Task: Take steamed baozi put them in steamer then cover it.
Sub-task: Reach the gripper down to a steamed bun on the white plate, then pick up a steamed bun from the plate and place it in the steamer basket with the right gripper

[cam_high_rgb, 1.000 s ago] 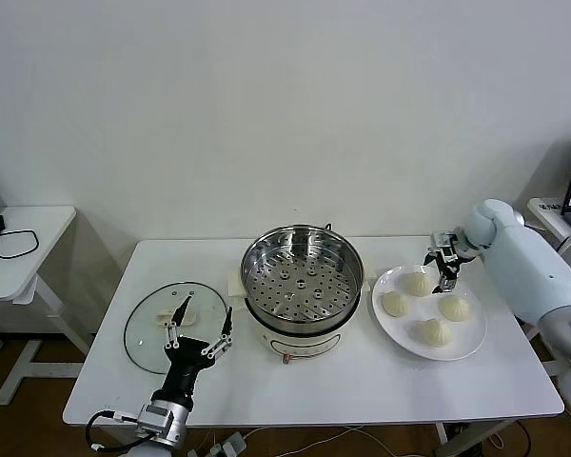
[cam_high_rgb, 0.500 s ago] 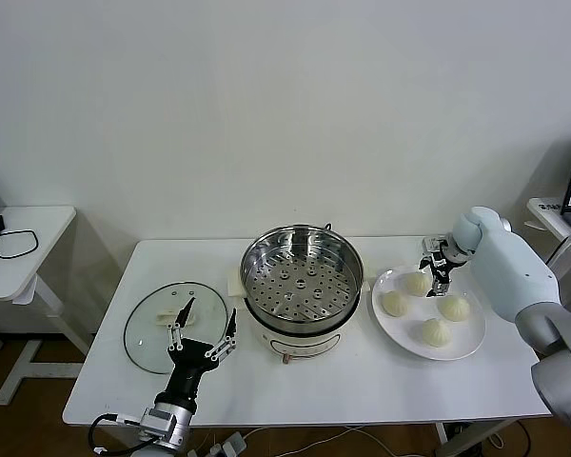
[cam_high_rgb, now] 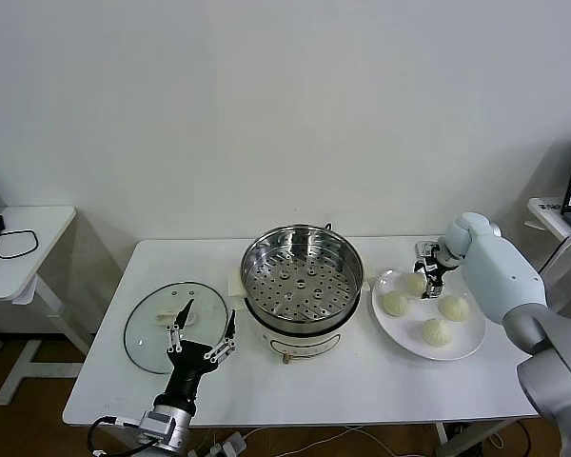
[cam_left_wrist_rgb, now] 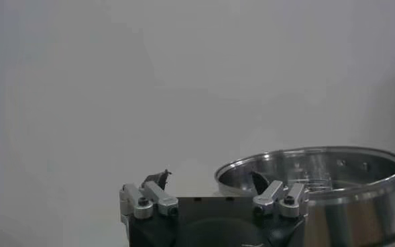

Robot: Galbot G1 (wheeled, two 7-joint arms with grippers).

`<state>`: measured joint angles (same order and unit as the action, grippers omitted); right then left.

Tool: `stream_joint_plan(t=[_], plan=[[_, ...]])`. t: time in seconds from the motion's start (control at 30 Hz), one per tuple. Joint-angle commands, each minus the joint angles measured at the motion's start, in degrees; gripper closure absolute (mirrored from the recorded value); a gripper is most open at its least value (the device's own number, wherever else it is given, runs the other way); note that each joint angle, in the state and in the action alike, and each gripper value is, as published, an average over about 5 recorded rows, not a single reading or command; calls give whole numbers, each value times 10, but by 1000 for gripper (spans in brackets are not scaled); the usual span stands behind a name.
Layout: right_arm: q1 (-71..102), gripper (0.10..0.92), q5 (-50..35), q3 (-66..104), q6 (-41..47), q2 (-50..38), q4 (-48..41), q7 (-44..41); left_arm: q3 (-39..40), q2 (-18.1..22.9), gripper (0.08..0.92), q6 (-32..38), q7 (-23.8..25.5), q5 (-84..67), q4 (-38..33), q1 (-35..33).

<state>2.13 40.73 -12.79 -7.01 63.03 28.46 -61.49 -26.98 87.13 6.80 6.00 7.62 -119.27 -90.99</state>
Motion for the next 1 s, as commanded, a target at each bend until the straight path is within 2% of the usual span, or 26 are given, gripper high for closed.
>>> stream_joint_plan(t=[0.03,0.27,0.57,0.7,0.83,1.0], plan=[[0,206,14,4,2,6,-3,7,0,0,177,1,-1,0,0,0],[0,309,12,-1,4,8,0,7,-1,1,177,1,-1,0,1,1],[-3,321,-41,-42,9,-21,50,-7,-1,3,177,1,-3,1,-1,-1],[-34,321,-129,-124,16,-87,138,-29,-2,2,177,0,-3,1,-5,-2],[-106,321,-240,-230,7,-177,276,-58,1,2,177,-2,-4,2,-7,-2],[-213,321,-317,-332,-72,-237,405,-97,4,1,177,-2,-5,4,-12,-3]])
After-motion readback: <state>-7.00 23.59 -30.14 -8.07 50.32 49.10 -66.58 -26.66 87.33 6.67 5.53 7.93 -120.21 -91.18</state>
